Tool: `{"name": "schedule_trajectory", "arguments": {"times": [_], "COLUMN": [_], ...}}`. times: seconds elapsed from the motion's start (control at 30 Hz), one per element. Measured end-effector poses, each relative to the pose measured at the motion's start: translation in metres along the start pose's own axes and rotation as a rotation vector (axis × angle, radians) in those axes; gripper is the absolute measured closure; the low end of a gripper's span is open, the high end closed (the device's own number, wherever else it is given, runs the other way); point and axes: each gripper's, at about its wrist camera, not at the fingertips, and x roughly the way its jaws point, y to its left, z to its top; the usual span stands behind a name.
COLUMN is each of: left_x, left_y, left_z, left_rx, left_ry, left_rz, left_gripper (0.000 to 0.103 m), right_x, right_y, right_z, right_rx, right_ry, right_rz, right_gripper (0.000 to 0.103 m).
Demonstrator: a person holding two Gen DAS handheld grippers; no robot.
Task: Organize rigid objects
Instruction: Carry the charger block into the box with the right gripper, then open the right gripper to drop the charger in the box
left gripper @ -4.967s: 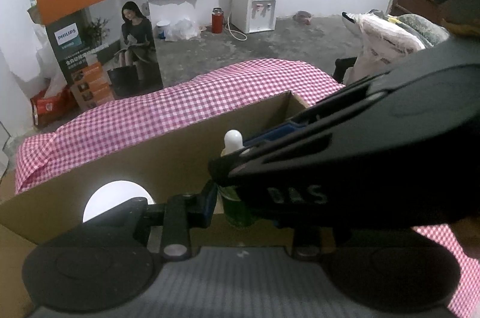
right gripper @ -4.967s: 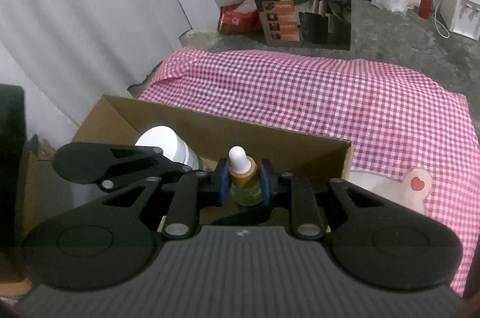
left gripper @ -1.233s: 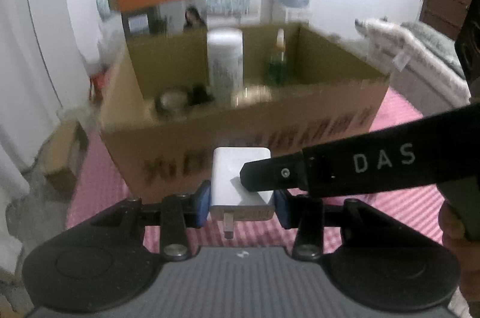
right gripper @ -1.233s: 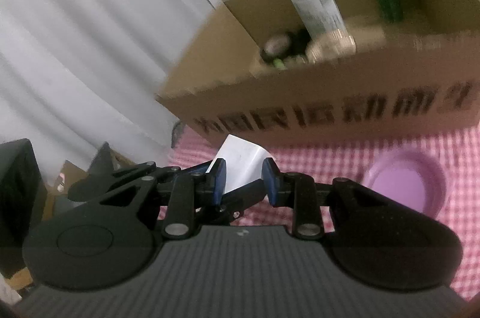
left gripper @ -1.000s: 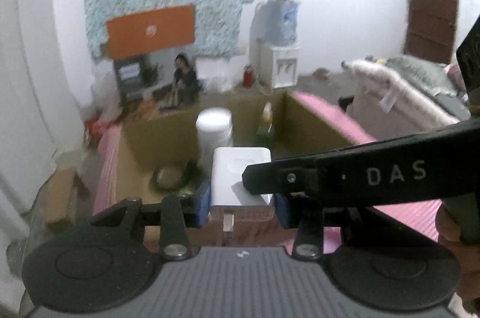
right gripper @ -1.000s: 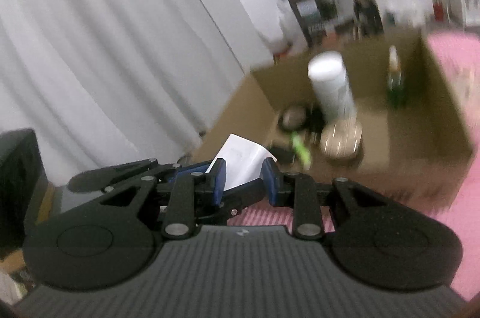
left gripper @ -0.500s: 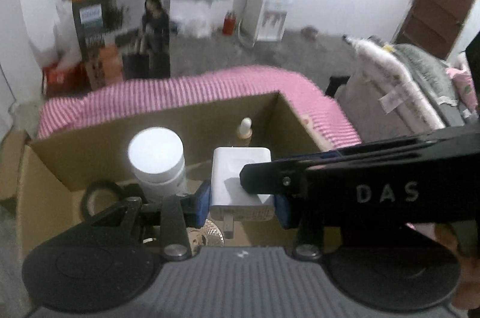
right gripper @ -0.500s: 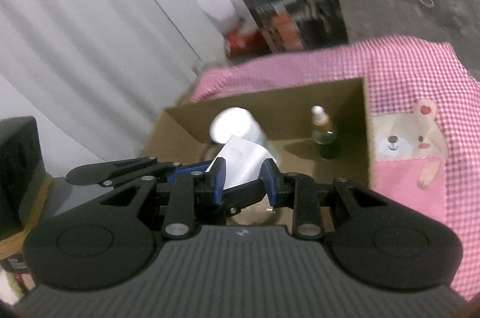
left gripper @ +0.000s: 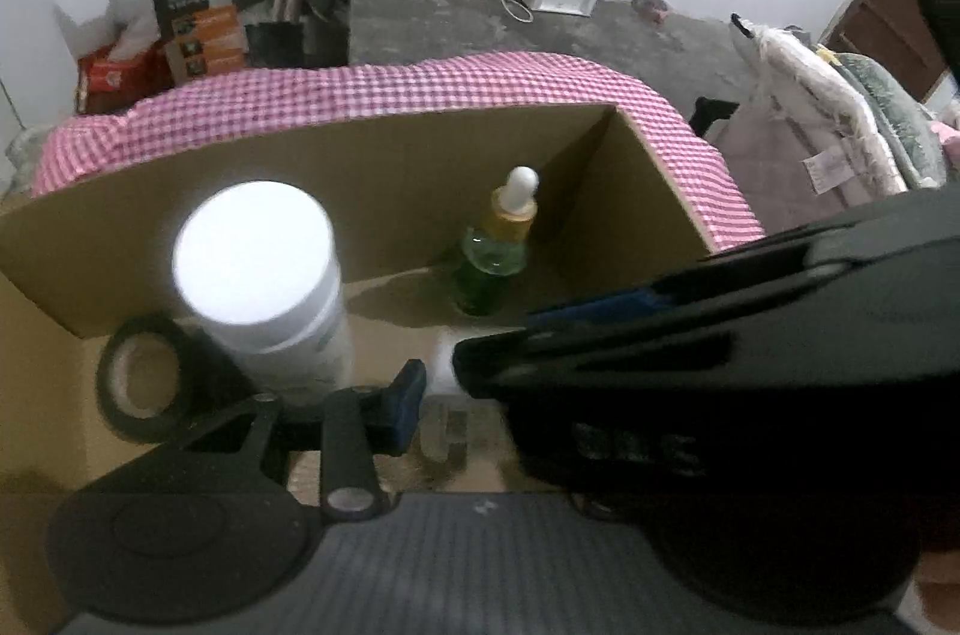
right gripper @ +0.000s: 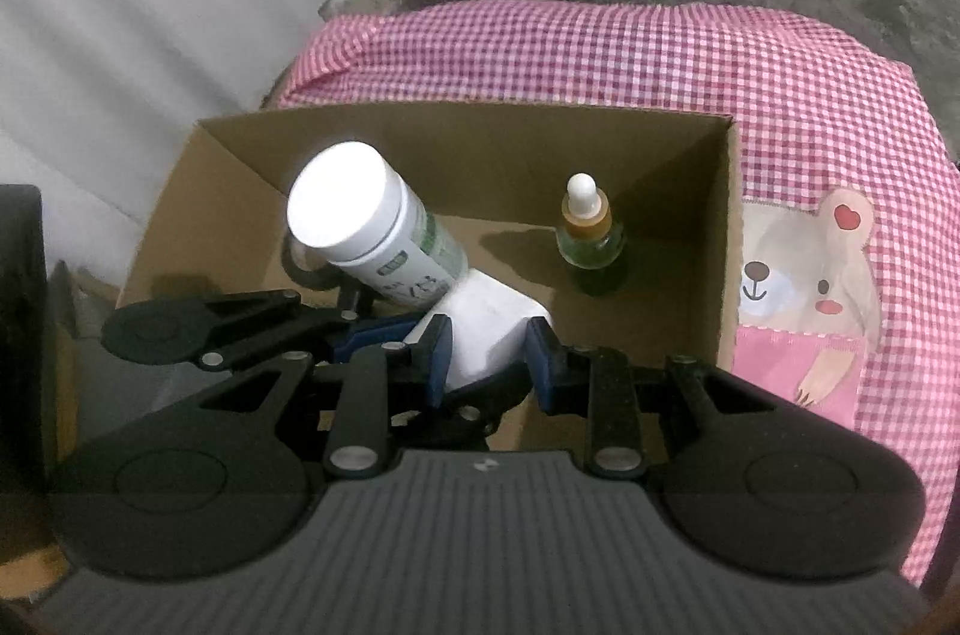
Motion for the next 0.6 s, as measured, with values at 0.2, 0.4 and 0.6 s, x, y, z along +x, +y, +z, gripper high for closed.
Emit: {"name": "schedule_trajectory", "arguments": {"times": [0.2, 0.4, 0.6], "left_x": [0.005, 0.003, -0.011], "left_y": [-0.008, -0.007, -0.013], "left_z": [0.005, 0.004, -0.001], "left_rx": [0.019, 0.017, 0.045], "left_ry": [0.005, 0.0, -0.035], "left_rz": [0.002, -0.006, -0.005], "left_gripper": [0.066, 0.066, 0.053], "right_x": [0.018, 0.017, 0.006], "right_y": [-0.006, -0.006, -0.007], "right_z": [0.01, 0.009, 0.004], "right_rx": [0.004, 0.003, 0.002], "right_ry": [0.046, 0.039, 0.009], "right_rz": [-0.019, -0.011, 0.011], "right_gripper": [0.079, 0.079, 0.079]}}
